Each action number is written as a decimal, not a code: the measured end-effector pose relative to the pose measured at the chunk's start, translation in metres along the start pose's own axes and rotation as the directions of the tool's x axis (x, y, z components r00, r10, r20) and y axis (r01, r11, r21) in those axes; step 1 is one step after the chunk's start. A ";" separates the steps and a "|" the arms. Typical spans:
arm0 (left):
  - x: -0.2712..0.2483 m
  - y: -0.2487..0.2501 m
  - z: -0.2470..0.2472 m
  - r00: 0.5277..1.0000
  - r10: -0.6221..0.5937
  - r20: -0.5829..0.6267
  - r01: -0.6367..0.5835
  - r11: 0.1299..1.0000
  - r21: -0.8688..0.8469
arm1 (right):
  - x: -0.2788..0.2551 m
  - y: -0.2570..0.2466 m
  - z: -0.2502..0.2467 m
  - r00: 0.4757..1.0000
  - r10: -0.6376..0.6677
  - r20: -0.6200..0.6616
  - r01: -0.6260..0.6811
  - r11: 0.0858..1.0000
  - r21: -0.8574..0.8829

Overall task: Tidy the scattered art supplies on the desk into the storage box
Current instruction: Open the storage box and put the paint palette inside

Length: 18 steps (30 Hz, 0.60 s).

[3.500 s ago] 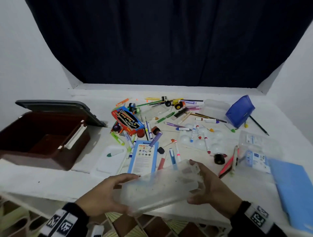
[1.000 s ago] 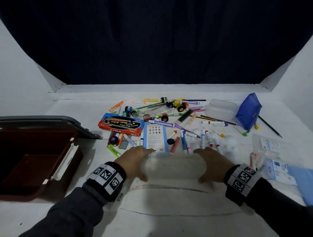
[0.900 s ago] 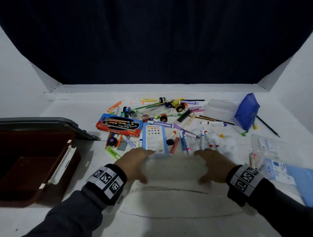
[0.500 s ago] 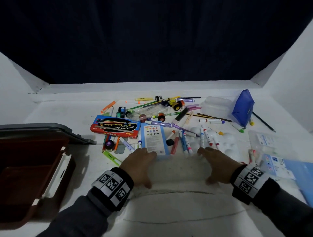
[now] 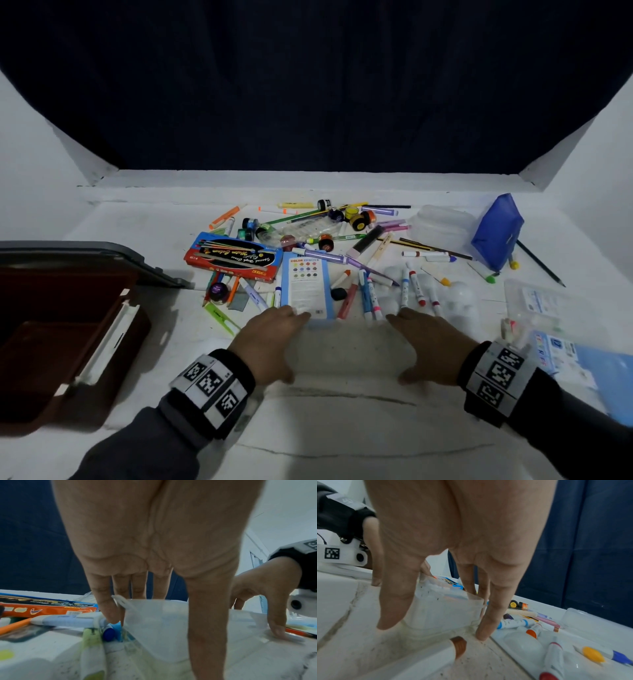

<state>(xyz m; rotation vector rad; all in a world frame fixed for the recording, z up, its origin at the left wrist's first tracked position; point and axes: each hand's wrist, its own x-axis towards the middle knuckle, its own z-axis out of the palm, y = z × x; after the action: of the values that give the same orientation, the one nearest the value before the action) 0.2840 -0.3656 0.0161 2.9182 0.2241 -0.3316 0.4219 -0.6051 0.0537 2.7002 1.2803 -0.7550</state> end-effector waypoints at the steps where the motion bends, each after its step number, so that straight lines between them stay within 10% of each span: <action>1: 0.000 0.001 0.000 1.000 -0.002 -0.005 0.002 1.000 -0.007 | 0.000 0.001 0.000 1.000 -0.013 -0.013 0.013 1.000 -0.001; 18: -0.004 -0.010 -0.006 1.000 -0.020 -0.009 0.018 0.986 -0.163 | 0.001 -0.003 -0.002 0.994 -0.104 -0.012 0.100 0.975 -0.199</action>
<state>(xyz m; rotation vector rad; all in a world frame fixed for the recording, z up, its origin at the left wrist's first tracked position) 0.2794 -0.3556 0.0211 2.7588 0.2680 -0.2862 0.4211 -0.6014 0.0557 2.5094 1.4259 -0.5727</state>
